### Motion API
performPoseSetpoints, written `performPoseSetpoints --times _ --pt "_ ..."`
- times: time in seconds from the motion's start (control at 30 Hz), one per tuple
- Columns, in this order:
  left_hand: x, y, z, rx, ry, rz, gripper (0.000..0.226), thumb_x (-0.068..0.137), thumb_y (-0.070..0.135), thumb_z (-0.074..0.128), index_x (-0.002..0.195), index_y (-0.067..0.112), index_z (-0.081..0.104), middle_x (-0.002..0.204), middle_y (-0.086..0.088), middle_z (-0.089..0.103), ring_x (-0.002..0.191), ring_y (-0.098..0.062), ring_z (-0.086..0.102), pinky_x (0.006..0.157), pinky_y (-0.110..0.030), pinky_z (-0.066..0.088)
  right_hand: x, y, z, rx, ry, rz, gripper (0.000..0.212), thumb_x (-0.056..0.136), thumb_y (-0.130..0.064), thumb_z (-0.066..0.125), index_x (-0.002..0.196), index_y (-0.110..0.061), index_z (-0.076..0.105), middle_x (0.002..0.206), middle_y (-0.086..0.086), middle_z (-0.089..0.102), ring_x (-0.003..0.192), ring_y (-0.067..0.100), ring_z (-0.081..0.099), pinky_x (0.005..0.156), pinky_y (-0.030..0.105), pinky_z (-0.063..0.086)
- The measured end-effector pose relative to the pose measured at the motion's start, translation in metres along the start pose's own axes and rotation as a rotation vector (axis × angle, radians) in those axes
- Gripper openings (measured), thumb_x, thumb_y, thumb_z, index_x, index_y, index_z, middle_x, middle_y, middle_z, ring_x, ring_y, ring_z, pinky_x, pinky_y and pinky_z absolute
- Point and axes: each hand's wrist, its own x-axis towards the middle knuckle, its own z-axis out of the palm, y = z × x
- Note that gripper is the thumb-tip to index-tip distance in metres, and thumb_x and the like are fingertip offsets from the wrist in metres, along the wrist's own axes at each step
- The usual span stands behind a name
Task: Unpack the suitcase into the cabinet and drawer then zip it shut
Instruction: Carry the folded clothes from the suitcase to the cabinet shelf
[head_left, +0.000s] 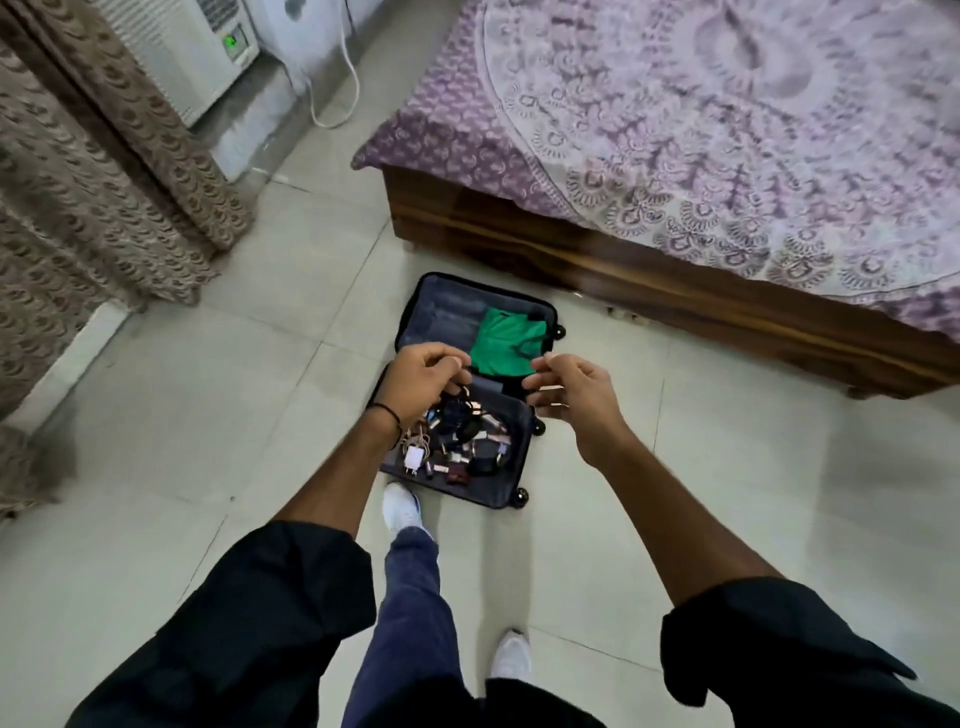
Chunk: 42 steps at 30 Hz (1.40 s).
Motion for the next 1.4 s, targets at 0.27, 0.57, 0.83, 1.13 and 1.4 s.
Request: performPoseSetpoints --times 0.27,0.57,0.83,1.13,1.4 --pt "0.162 -0.008 -0.007 0.101 -0.130 -0.147 0.020 0.098 0.007 0.049 0.099 0.004 0.069 0.083 -0.010 0.071 0.058 -0.008 0.060 0.051 -0.012 0.044 0.147 -0.018 0.017 0.003 0.100 0.164 0.021 0.100 -0.019 0.052 0.104 -0.003 0.063 0.076 0.008 0.070 0.058 0.019 0.058 0.056 0.028 0.043" --pt "0.350 -0.124 0.056 0.089 -0.124 -0.348 0.019 0.098 0.015 0.051 0.094 0.014 0.069 0.084 -0.002 0.073 0.062 -0.010 0.064 0.054 -0.021 0.043 0.361 0.080 -0.022 -0.003 0.059 0.415 0.026 0.101 -0.028 0.051 0.102 -0.006 0.066 0.085 0.010 0.073 0.065 0.019 0.064 0.063 0.029 0.052" --pt "0.518 -0.335 0.156 0.125 -0.045 -0.531 0.010 0.092 0.018 0.058 0.093 0.018 0.068 0.097 -0.006 0.070 0.077 -0.013 0.062 0.059 -0.024 0.046 0.584 0.295 -0.075 -0.065 0.091 0.581 0.016 0.098 -0.019 0.056 0.102 -0.005 0.063 0.095 0.014 0.065 0.074 0.021 0.058 0.070 0.028 0.051" --pt "0.619 -0.478 0.229 0.357 0.149 -0.535 0.034 0.092 0.020 0.062 0.121 0.004 0.057 0.117 -0.007 0.056 0.106 -0.023 0.054 0.084 -0.028 0.042 0.699 0.419 -0.086 -0.831 -0.163 -0.032 0.049 0.095 -0.016 0.057 0.144 -0.010 0.049 0.143 0.007 0.051 0.132 0.024 0.045 0.109 0.028 0.033" --pt "0.651 -0.492 0.241 0.495 0.211 -0.572 0.100 0.073 0.055 0.067 0.151 0.012 0.020 0.152 -0.013 0.031 0.138 -0.035 0.032 0.113 -0.045 0.029 0.718 0.424 -0.086 -0.826 0.215 -0.084 0.071 0.086 -0.012 0.058 0.146 0.006 0.025 0.155 0.021 0.022 0.135 0.042 0.042 0.109 0.047 0.043"
